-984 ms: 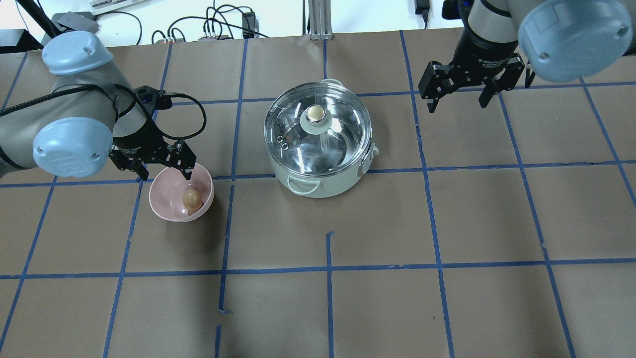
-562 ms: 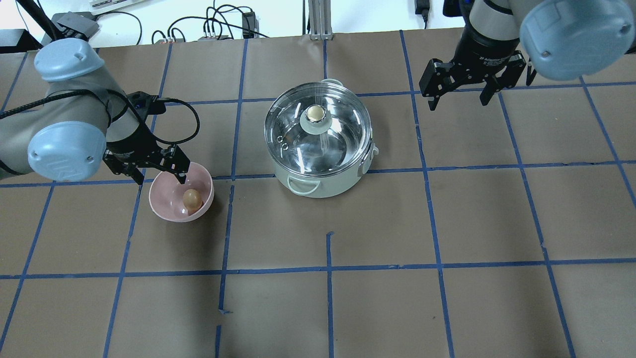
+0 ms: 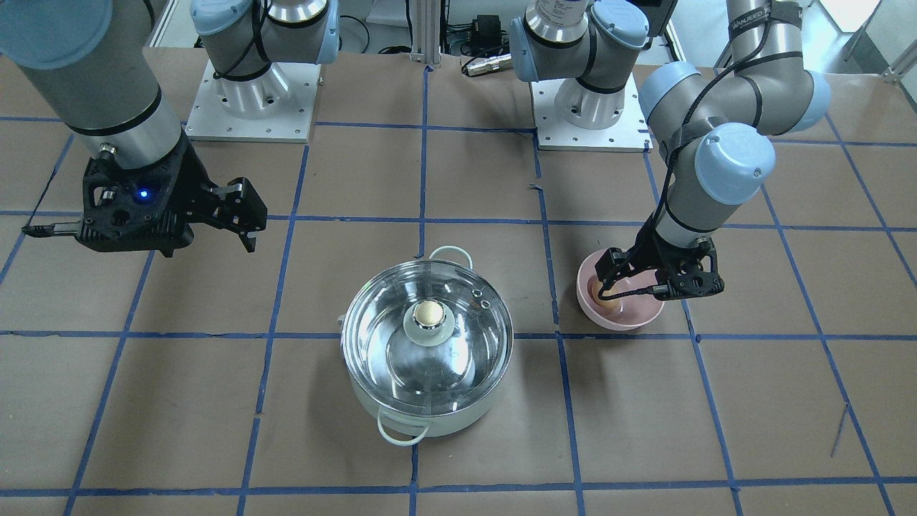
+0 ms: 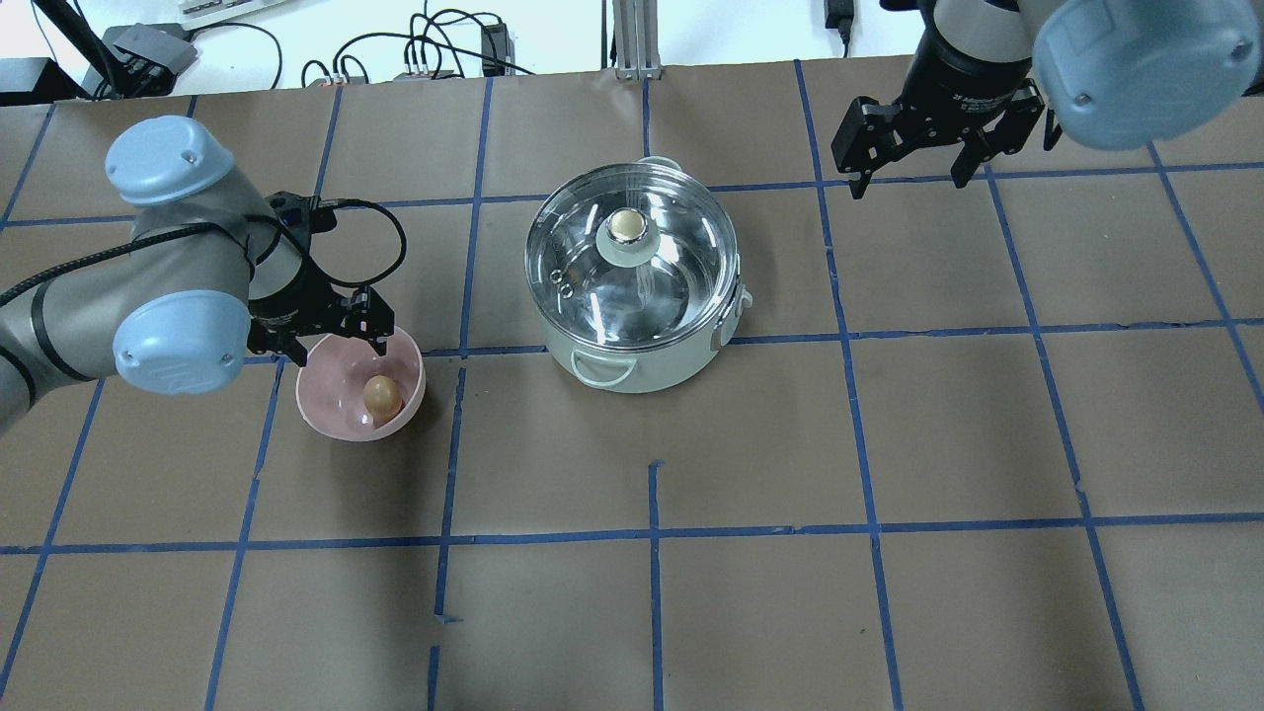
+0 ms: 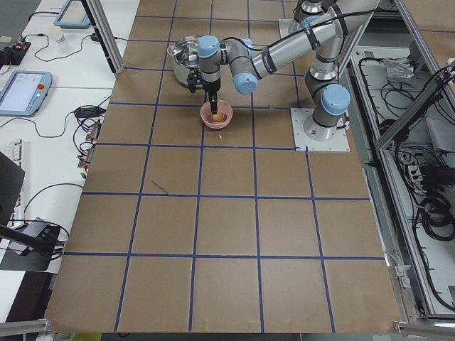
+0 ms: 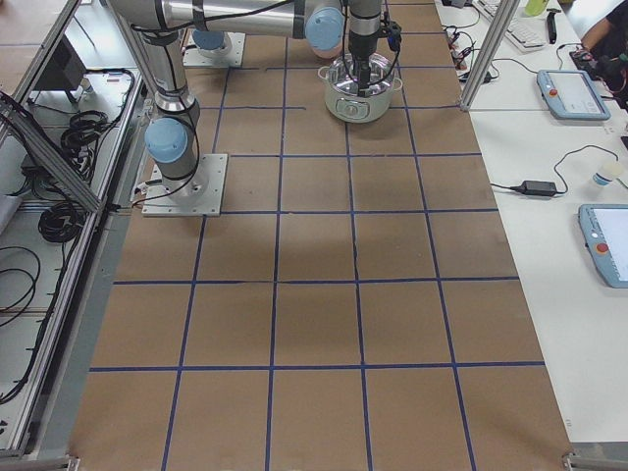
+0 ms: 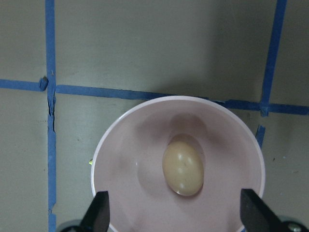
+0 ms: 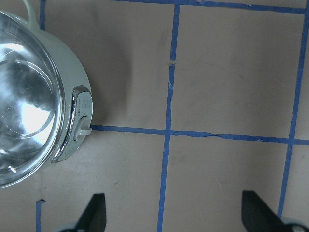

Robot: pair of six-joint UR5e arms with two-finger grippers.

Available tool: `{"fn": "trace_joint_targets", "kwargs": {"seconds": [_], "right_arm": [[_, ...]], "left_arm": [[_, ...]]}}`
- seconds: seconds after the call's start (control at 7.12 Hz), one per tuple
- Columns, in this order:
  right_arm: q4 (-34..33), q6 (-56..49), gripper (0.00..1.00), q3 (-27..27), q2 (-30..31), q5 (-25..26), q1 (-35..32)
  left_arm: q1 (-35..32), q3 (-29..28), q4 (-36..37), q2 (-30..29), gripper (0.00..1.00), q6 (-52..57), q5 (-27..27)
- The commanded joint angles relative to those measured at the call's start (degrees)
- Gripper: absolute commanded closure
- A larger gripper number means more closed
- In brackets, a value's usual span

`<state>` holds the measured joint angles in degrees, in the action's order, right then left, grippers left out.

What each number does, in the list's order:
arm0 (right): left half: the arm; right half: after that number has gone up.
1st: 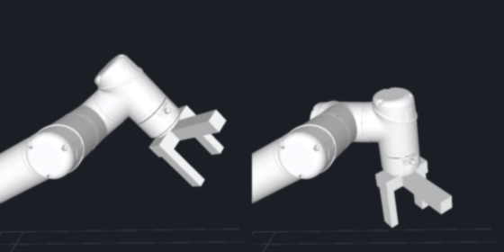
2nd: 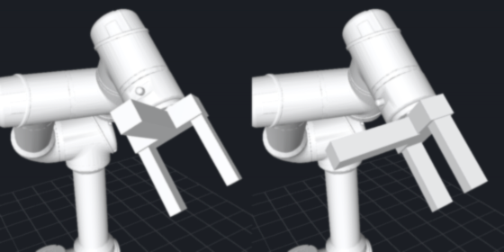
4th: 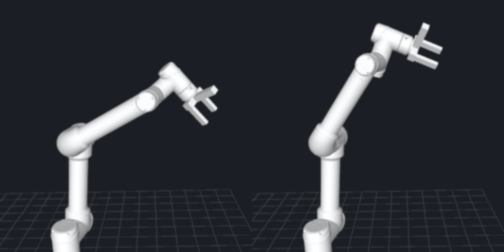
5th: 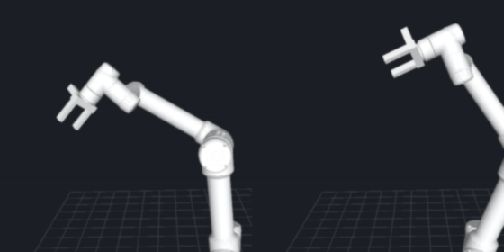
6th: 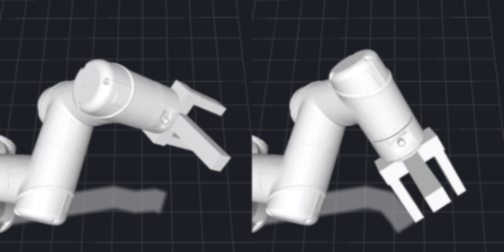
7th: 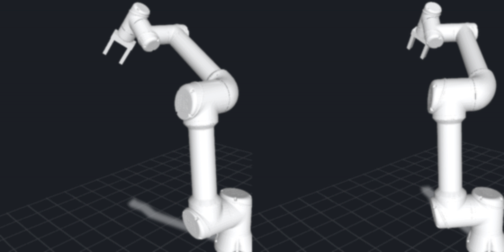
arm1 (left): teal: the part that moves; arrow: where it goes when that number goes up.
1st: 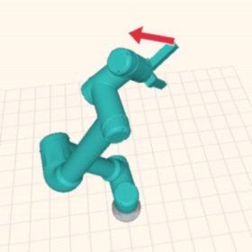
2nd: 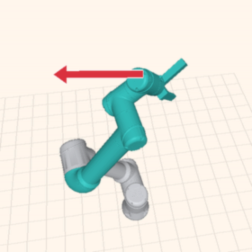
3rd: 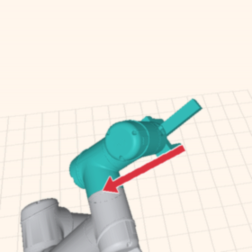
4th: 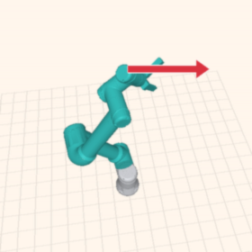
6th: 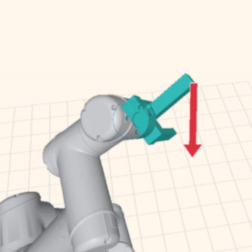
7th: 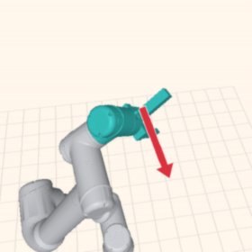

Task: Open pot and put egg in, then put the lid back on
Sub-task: 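Lower the left gripper into the pink bowl around the egg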

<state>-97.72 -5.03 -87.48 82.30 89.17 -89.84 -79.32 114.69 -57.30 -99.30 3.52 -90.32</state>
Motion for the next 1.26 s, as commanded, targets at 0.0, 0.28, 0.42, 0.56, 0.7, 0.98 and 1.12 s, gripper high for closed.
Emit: {"fn": "trace_joint_targets", "kwargs": {"seconds": [0.0,0.28,0.42,0.56,0.7,0.98,1.12], "right_arm": [[-0.2,-0.3,0.0,-0.1,0.0,-0.1,0.0],[-0.1,-0.2,0.0,-0.2,0.0,-0.1,0.2],[0.0,-0.2,0.0,-0.3,0.0,-0.2,0.2],[0.0,-0.2,0.0,-0.8,0.0,-0.1,0.2],[0.0,-0.1,0.0,-1.0,0.0,-0.1,0.2],[-0.1,-0.2,0.0,-1.0,0.0,-0.1,0.2],[-0.4,-0.3,0.0,-1.0,-0.1,0.2,0.2]], "left_arm": [[0.1,1.6,3.2,-1.5,0.05,-1.5,0.8],[0.0,1.8,3.7,-1.9,0.05,-7.2,0.2],[0.1,1.9,4.0,-1.9,0.06,-7.5,0.1],[0.1,3.6,4.1,-1.9,0.07,-8.9,0.3],[0.1,4.2,5.6,-2.1,0.07,-9.1,0.4],[0.1,5.3,7.6,-2.6,0.07,-9.1,0.7],[0.1,5.5,10.1,-2.9,0.07,-9.2,0.3]]}}
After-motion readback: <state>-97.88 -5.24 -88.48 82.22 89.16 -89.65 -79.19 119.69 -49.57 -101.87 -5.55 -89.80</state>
